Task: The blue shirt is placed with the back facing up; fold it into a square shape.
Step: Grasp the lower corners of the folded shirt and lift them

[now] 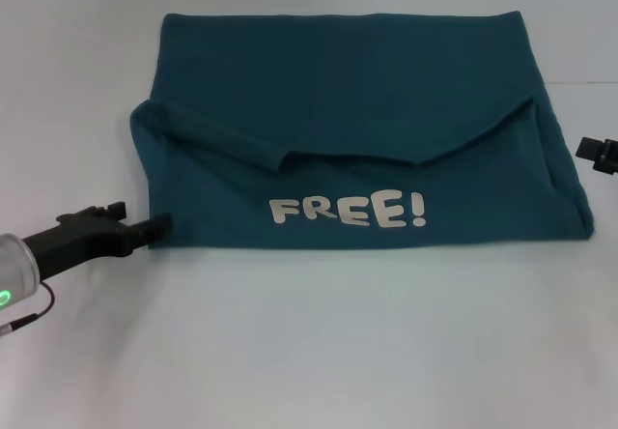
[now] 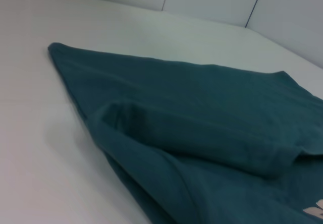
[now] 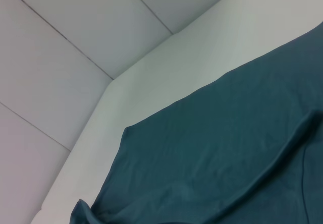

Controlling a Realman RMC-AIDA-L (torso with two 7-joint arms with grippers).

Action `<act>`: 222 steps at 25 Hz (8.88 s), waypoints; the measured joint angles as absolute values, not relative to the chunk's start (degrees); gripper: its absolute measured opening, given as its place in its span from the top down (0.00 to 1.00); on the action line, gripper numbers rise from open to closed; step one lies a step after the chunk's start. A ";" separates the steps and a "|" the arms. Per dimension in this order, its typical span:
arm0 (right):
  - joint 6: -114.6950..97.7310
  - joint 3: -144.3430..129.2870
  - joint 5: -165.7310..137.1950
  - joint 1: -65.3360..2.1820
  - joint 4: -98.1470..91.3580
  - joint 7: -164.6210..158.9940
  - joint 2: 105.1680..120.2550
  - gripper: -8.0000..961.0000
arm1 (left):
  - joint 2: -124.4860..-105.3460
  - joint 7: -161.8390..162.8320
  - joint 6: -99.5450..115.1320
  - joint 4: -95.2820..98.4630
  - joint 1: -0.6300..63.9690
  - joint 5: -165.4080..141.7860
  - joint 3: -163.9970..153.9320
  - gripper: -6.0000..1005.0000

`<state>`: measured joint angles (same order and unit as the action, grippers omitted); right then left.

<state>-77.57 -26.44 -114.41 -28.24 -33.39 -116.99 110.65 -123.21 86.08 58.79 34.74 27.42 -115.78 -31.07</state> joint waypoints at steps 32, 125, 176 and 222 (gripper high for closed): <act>-77.59 -26.15 -114.43 -27.37 -33.39 -117.16 110.74 0.40 | -123.83 86.89 59.64 35.95 27.76 -117.95 -36.86 0.40; -78.40 -26.11 -123.23 -22.68 -38.84 -109.22 113.12 0.97 | -123.73 101.82 76.11 47.37 23.49 -121.67 -33.49 0.96; -77.19 -25.84 -123.15 -23.55 -38.62 -111.09 113.43 0.97 | -124.21 101.58 65.08 43.84 26.77 -123.21 -47.47 0.35; -91.84 -26.01 -124.56 -16.06 -39.35 -101.17 112.73 0.97 | -123.47 103.02 92.21 53.86 19.08 -126.62 -32.66 0.97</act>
<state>-91.84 -26.01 -124.56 -16.06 -39.36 -101.17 112.73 -123.47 103.02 92.21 53.86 19.08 -126.62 -32.66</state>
